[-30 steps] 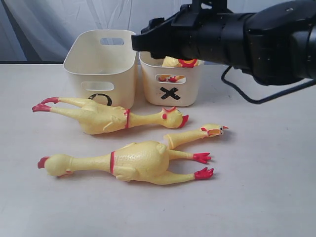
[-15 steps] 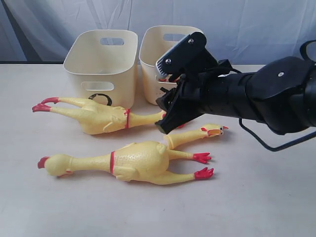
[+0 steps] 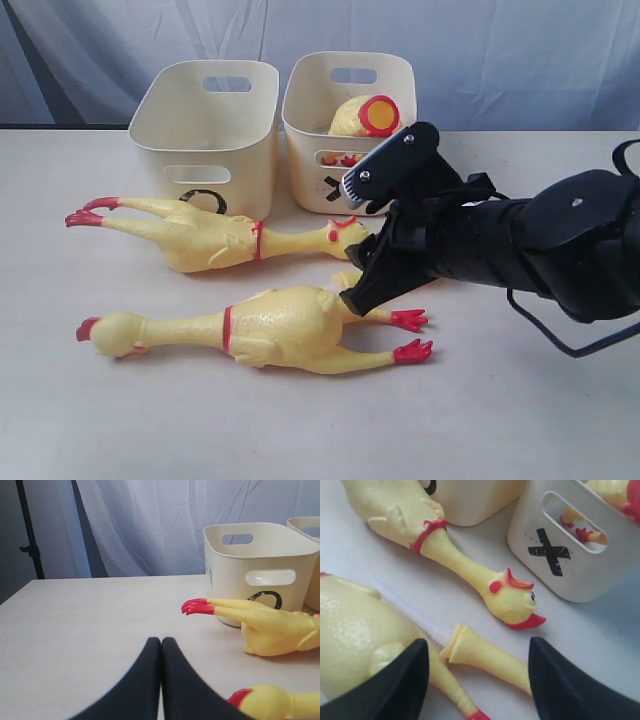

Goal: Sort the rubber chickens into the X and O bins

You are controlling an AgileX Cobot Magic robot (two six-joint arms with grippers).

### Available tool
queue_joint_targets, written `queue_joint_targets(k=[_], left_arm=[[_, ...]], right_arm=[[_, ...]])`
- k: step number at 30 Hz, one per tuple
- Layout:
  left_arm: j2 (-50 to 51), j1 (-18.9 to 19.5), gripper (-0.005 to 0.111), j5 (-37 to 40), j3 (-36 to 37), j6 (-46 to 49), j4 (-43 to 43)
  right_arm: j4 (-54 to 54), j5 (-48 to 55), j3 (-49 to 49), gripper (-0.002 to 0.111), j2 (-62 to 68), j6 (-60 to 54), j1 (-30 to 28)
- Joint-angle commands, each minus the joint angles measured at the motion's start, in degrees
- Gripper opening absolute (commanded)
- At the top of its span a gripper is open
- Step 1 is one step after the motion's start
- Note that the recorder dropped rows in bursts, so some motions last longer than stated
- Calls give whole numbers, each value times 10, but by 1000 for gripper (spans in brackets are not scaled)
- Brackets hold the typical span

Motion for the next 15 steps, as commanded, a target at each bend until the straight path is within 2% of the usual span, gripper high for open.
queue_joint_targets(k=[1, 15], left_arm=[[-3, 0, 0, -6, 3, -1, 2], [-3, 0, 0, -6, 3, -1, 2]], right_arm=[[2, 4, 3, 55, -5, -2, -2], [28, 37, 3, 55, -5, 11, -3]])
